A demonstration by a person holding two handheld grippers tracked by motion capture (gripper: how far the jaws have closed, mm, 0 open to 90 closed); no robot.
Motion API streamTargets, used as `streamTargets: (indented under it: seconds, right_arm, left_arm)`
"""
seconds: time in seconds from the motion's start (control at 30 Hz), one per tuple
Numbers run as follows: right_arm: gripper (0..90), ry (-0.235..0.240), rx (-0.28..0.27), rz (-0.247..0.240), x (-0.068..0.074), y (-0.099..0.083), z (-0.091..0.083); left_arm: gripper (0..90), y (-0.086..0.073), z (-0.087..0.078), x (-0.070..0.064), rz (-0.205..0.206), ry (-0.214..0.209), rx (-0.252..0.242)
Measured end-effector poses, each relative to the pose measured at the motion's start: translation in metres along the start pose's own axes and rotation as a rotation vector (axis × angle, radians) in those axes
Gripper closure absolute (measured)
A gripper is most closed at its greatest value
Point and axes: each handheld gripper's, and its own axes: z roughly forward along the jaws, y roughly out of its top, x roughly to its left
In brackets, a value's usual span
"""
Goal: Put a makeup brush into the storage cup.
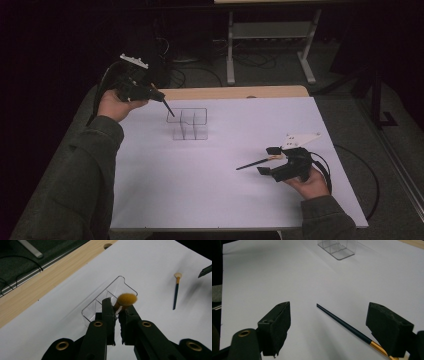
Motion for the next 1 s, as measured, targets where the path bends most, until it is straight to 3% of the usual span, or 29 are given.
streamTargets:
  seconds: [0.83,1.0]
  right_arm:
    - [20.2,-0.003,-0.002,0.001,-0.002,-0.001,-0.005]
    - [20.5,-0.004,-0.003,-0.002,-0.003,-0.001,-0.005]
  left_arm:
    - [83.1,0.006,0.018,0.014,-0.069,0.035,-0.003]
    - [83.1,0.006,0.024,0.018,-0.068,0.047,0.022]
